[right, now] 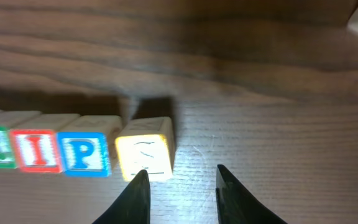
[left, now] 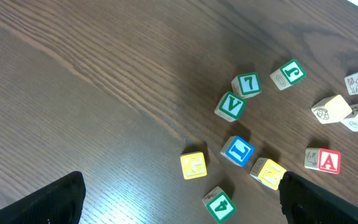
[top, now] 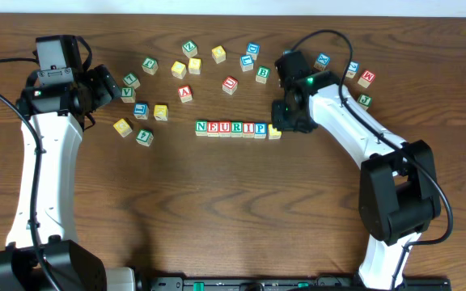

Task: Spell out NEURIPS
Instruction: 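Lower yellow S beside blue P and open the right gripper, then reposition the right gripper and push S leftward against P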

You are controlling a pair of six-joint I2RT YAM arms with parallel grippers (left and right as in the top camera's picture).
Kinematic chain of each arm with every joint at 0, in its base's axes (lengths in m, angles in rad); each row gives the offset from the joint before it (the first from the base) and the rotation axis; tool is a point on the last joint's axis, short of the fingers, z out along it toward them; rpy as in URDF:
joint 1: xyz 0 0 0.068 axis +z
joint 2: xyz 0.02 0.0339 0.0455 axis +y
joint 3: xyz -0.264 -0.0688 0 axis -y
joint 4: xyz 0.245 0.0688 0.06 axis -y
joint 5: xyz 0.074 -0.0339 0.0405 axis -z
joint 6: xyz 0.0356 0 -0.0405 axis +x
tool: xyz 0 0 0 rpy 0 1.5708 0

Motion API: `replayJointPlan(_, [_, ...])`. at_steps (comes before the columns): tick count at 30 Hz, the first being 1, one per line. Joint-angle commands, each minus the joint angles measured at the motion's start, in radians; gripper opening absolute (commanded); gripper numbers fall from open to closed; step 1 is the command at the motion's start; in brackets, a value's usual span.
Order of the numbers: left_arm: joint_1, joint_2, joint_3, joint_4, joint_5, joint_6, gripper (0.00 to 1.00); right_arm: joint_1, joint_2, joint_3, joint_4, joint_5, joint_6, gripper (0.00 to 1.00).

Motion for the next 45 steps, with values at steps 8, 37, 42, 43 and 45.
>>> replayJointPlan(8, [0.003,0.008,0.013,0.000,-0.006,0.002,0.98,-0.007,0.000,-0.051,0.028,0.019,0.023,0.29])
replayJointPlan(37, [0.003,0.008,0.013,0.000,-0.006,0.002,0.97,0.012,0.000,-0.092,0.073,-0.002,0.042,0.29])
replayJointPlan(42, [0.003,0.008,0.013,0.000,-0.006,0.002,0.98,0.013,0.000,-0.092,0.072,-0.019,0.042,0.28])
replayJointPlan(43, [0.003,0.008,0.013,0.000,-0.006,0.002,0.98,0.013,0.000,-0.092,0.071,-0.019,0.042,0.28])
replayJointPlan(45, [0.003,0.008,0.013,0.000,-0.006,0.002,0.98,0.013,0.000,-0.092,0.070,-0.019,0.042,0.28])
